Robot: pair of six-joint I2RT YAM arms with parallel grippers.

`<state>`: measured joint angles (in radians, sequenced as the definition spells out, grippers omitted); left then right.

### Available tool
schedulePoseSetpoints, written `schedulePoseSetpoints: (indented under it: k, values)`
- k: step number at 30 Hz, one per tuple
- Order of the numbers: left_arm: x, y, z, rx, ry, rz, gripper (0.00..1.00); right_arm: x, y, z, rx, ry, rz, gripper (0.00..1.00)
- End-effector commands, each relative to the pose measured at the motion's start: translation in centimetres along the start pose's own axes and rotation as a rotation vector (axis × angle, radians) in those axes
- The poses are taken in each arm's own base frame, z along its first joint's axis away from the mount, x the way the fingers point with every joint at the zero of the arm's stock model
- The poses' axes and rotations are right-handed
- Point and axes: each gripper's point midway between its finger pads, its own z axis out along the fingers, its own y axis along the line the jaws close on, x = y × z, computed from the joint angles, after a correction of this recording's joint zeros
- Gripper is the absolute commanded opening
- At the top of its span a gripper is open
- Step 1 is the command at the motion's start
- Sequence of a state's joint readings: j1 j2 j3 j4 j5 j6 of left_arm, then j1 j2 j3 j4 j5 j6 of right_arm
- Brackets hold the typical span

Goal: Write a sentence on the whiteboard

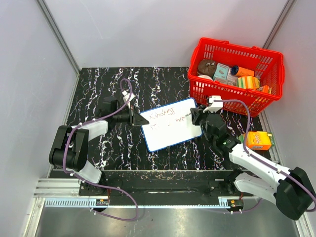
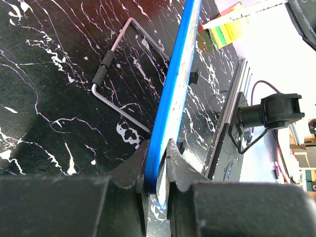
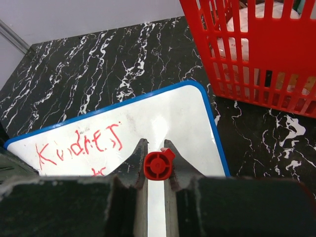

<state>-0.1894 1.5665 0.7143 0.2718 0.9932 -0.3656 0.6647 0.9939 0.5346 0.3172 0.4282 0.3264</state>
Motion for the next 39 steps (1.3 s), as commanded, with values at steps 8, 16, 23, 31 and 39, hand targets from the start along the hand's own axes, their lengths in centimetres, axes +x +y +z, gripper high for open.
schedulePoseSetpoints:
  k: [8, 16, 23, 31, 39]
  values:
    - [-0.9, 6.4, -0.3, -0.285, -0.049, 0.136, 0.00, -3.4, 1.4, 2.2, 0.014, -0.095, 0.023, 0.00]
    - [-0.9, 6.4, -0.3, -0.285, -0.049, 0.136, 0.00, -3.1, 0.9, 2.6, 0.030, -0.093, 0.007, 0.00]
    - [-0.9, 6.4, -0.3, -0.288, -0.050, 0.136, 0.00, -4.6, 0.9, 0.8, 0.002, -0.127, 0.023, 0.00]
    - [-0.9, 6.4, -0.3, -0.288, -0.050, 0.136, 0.00, -3.1, -0.1, 0.5, 0.029, -0.088, -0.008, 0.00]
    - [-0.9, 6.4, -0.4, -0.288, -0.050, 0.137, 0.00, -1.1, -0.6, 0.6, 0.037, -0.040, -0.014, 0.00]
